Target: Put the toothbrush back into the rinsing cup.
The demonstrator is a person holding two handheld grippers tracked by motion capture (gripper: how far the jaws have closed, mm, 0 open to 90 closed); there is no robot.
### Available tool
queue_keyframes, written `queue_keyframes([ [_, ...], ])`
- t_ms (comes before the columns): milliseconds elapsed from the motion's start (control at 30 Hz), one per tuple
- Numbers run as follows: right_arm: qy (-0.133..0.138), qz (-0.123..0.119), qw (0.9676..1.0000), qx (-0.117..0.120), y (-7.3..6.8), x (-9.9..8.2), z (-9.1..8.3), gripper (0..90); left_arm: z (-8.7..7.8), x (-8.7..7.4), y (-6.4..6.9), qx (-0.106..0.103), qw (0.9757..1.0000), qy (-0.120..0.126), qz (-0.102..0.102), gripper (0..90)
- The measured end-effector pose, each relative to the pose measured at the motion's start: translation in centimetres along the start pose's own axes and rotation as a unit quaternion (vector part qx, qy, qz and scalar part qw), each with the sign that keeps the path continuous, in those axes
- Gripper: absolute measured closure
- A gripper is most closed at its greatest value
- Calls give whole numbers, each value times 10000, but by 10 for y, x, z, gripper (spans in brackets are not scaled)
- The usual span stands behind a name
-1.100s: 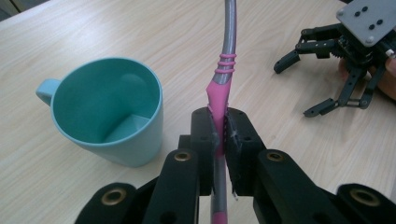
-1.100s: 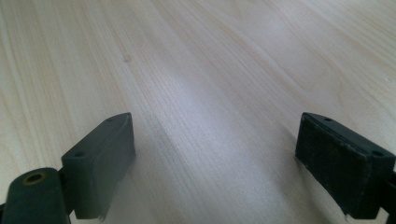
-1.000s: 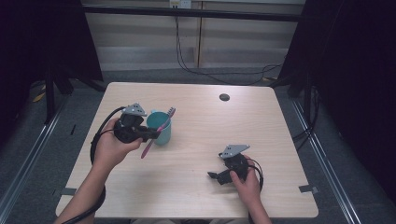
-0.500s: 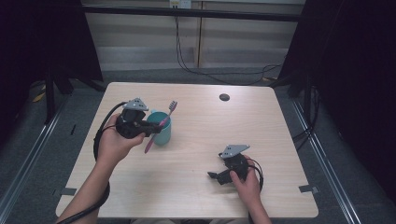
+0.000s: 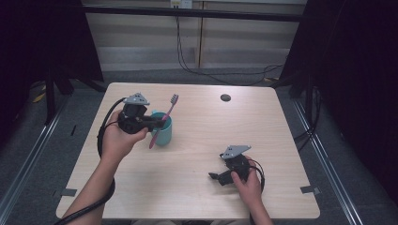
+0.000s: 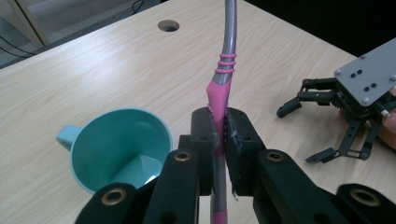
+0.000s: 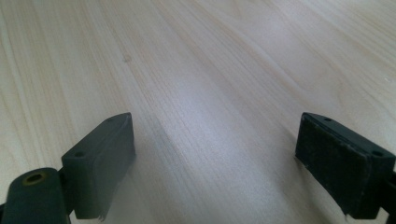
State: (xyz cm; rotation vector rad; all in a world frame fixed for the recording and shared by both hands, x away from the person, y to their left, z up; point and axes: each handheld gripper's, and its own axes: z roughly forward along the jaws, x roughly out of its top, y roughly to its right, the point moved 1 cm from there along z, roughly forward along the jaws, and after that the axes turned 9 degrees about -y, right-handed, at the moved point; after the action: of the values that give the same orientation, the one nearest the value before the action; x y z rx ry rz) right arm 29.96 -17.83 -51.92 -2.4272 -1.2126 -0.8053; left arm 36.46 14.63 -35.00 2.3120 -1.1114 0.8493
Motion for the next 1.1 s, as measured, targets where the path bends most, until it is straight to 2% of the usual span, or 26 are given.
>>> queue_keyframes([
  [267, 3, 7, 10000, -2, 0, 0, 0, 114, 2, 6, 1, -81, 9999, 67, -38, 828],
  [1100, 3, 9, 10000, -1, 0, 0, 0, 114, -1, 27, -6, -61, 9993, 303, -208, 828],
])
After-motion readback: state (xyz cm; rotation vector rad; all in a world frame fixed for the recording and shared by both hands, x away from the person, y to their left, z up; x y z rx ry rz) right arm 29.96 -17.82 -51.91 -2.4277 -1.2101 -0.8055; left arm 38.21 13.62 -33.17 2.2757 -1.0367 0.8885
